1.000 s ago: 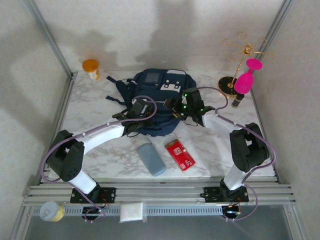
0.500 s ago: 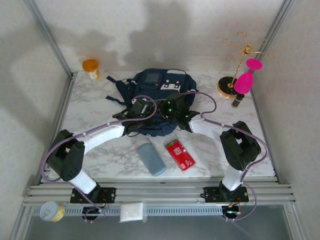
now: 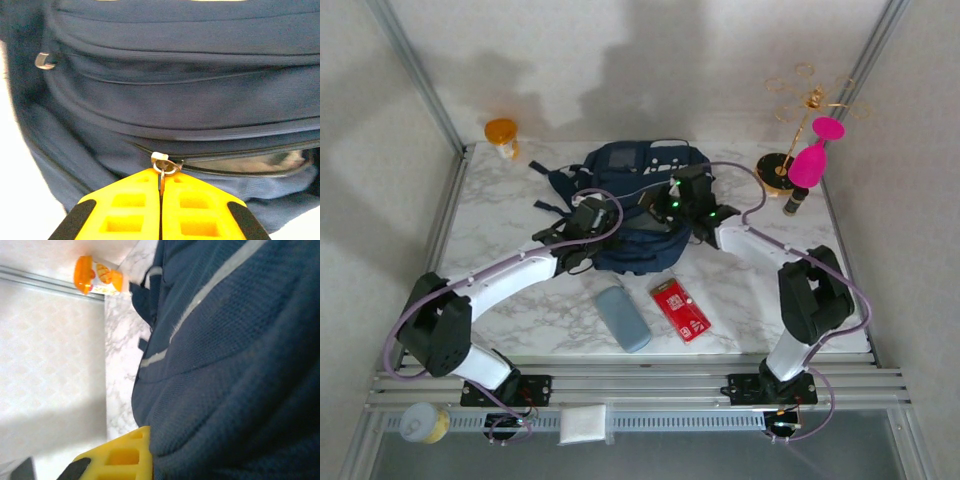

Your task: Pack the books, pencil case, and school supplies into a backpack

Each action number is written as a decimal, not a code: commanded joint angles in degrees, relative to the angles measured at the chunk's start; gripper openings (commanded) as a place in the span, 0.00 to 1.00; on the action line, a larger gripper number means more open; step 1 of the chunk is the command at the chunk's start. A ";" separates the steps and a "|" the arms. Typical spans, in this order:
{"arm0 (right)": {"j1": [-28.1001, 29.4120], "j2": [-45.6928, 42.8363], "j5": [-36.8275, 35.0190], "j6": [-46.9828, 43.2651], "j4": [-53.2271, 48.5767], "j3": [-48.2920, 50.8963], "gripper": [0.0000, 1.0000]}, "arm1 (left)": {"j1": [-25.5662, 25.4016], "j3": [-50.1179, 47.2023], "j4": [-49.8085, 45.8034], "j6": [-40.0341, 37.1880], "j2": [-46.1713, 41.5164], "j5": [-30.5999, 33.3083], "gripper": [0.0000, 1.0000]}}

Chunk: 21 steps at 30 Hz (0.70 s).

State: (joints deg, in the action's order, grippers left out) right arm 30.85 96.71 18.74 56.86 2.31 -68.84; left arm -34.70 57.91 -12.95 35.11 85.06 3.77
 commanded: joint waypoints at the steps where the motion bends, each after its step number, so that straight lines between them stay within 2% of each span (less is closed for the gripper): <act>1: -7.34 -3.12 6.55 -8.73 -3.69 -4.54 0.00 | 4.16 -2.94 -7.52 2.39 -2.87 6.41 0.00; 5: -11.26 -3.54 15.31 -10.34 -5.13 -6.01 0.00 | 7.83 -3.76 -5.38 1.36 -2.14 6.62 0.00; 12: -15.85 -4.67 21.60 -11.82 -7.96 -8.45 0.00 | 13.63 -0.23 -1.78 -1.32 3.58 7.35 0.00; 15: -16.53 -4.27 19.95 -14.79 -12.64 -10.05 0.00 | 15.56 -0.40 1.02 -1.75 4.44 8.04 0.00; 17: -17.37 -3.99 18.05 -13.90 -13.18 -9.39 0.00 | 16.33 -1.21 4.16 -2.13 4.63 5.45 0.00; 20: -15.73 -4.05 13.08 -12.51 -12.28 -8.94 0.00 | 15.25 -1.75 7.89 -3.21 5.01 0.36 0.00; 21: -14.57 -4.07 11.78 -11.37 -10.97 -8.49 0.09 | 14.29 -1.94 8.54 -3.35 4.78 0.39 0.00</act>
State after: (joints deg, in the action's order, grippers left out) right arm 19.11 96.31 37.50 46.61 -9.96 -74.81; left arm -25.02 57.95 -2.61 32.08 88.58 -6.87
